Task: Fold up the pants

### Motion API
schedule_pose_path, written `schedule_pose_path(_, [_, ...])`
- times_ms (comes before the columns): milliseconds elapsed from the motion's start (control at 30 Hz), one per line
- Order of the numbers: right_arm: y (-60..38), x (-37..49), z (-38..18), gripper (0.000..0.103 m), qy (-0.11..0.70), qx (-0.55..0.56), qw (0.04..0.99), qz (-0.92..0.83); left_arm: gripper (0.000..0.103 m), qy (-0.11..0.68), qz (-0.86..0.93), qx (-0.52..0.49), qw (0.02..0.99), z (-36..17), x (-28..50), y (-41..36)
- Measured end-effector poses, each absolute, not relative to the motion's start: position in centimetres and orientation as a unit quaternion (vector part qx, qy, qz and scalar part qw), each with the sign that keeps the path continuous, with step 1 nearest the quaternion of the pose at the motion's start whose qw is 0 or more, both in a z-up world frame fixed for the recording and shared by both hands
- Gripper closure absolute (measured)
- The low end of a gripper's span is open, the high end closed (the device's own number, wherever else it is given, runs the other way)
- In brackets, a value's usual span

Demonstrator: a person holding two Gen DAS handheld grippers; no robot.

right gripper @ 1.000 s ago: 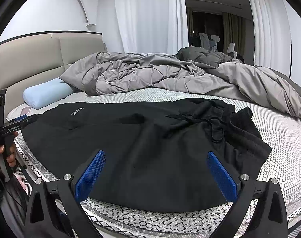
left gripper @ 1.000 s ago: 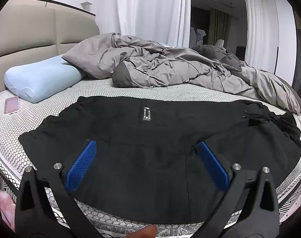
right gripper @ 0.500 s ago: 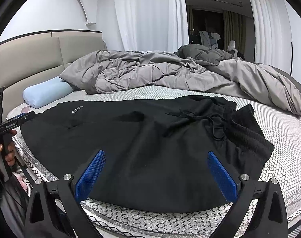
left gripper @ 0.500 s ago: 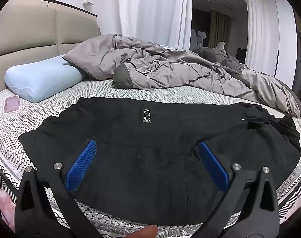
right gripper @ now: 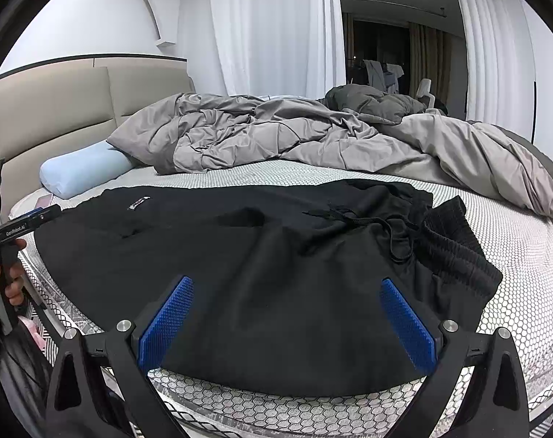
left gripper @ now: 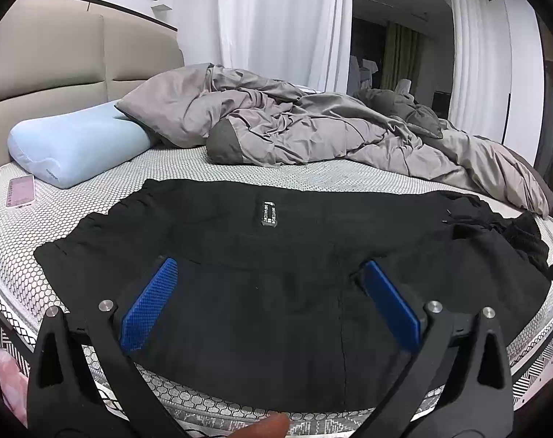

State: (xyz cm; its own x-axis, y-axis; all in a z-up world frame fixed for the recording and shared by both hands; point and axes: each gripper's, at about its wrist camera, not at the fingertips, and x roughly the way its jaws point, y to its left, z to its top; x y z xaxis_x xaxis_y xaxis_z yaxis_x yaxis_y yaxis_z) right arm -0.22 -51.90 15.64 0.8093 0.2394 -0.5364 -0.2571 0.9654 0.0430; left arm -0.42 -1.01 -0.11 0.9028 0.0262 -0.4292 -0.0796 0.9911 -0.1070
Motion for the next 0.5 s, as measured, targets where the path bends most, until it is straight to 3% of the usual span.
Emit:
schedule_pose_path(233, [-52.3,0.0,16.1,0.000,0.260,-0.007,0.959,0.114,0.001,0.215,0.022,-0.072,0.974,0.1,-1.2,-0.4])
schedule_pose_path(500, [-54.8,2.2,16.9,0.000,0.308,0.035,0.944,0.116,0.001,0.242,0.056,-0.107,0.963,0.8,-2.2,3.3])
